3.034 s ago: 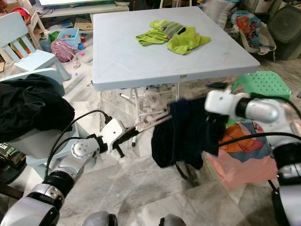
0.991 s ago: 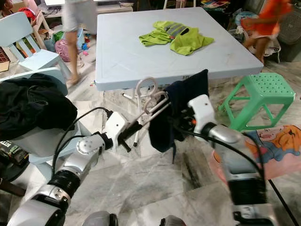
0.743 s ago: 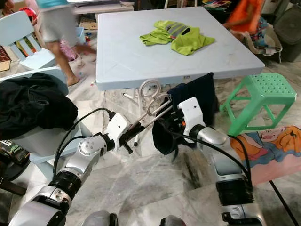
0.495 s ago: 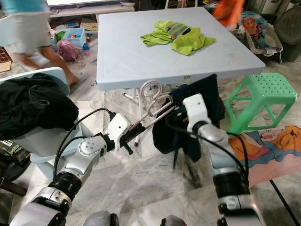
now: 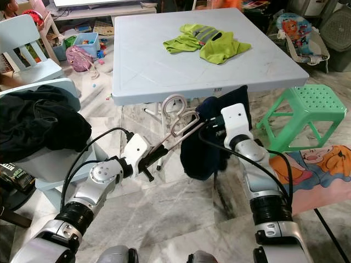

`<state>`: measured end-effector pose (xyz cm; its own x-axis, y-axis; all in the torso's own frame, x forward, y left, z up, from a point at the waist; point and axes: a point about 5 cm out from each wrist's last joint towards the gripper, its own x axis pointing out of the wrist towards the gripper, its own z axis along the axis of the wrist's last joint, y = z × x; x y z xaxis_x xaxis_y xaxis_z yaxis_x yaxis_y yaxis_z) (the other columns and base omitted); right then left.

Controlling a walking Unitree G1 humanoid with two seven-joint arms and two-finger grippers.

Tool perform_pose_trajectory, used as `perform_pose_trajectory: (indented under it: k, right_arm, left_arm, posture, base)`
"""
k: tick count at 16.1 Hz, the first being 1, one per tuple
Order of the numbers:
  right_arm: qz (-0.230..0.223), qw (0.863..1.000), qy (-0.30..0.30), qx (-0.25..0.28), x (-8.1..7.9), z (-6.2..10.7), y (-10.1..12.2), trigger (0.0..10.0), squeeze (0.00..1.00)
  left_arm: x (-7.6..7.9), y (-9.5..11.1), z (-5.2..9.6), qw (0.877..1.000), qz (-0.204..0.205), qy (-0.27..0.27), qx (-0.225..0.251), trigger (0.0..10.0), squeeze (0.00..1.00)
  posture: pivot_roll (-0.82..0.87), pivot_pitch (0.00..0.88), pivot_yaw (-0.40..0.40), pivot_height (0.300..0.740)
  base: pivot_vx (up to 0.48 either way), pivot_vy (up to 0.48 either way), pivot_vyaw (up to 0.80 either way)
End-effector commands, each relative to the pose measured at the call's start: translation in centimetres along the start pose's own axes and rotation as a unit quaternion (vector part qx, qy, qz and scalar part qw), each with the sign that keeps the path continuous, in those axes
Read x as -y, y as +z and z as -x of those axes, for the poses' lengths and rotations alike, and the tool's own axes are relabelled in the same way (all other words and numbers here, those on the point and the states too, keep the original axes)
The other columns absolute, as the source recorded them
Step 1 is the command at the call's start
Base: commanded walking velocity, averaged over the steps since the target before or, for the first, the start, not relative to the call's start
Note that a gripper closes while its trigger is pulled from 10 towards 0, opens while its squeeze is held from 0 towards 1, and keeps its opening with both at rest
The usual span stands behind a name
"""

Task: Hang hanger

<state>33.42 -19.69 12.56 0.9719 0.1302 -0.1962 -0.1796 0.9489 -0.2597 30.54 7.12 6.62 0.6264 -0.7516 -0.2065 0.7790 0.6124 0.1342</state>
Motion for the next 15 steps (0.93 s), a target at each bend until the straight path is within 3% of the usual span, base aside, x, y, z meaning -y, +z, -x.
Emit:
perform_pose_trajectory:
  k: [1, 6, 9, 12, 13, 15]
  right_arm:
    - [-0.005, 1.000, -0.021, 0.017, 0.7, -0.2, 0.8, 0.0, 0.00]
    - [0.004, 0.995, -0.089, 0.052, 2.7, -0.2, 1.9, 0.0, 0.00]
    - [-0.003, 0.984, -0.153, 0.087, 4.5, 0.0, 3.4, 0.0, 0.00]
    - [0.007, 0.978, -0.194, 0.072, 5.5, 0.0, 3.6, 0.0, 0.00]
    - [0.009, 0.973, -0.225, 0.055, 6.2, 0.1, 2.9, 0.0, 0.00]
    - [0.003, 0.966, -0.256, 0.047, 6.8, 0.3, 2.6, 0.0, 0.00]
  left_arm:
    - [-0.1, 1.0, -0.2, 1.000, -0.018, -0.005, 0.018, 0.0, 0.00]
    - [-0.1, 0.8, -0.1, 1.000, -0.029, -0.005, 0.011, 0.0, 0.00]
    - [0.2, 0.2, 0.1, 0.998, -0.054, -0.020, -0.012, 0.0, 0.00]
    - [1.0, -1.1, 2.1, 0.993, -0.086, -0.071, -0.047, 0.0, 0.00]
    - [1.1, -1.7, 3.5, 0.989, -0.110, -0.081, -0.062, 0.0, 0.00]
    - [0.8, -1.8, 4.7, 0.989, -0.119, -0.070, -0.060, 0.0, 0.00]
  posture:
    - [-0.04, 0.000, 0.009, 0.740]
    - [-0.04, 0.000, 0.009, 0.740]
    - [-0.04, 0.000, 0.011, 0.740]
    - [-0.05, 0.000, 0.012, 0.740]
    - [-0.03, 0.000, 0.008, 0.740]
    - [-0.03, 0.000, 0.006, 0.740]
  base:
    - [0.000, 0.000, 0.00]
    - [0.000, 0.000, 0.00]
    - [0.000, 0.000, 0.00]
    - [0.000, 0.000, 0.00]
    - [0.000, 0.000, 0.00]
    - [0.000, 0.000, 0.00]
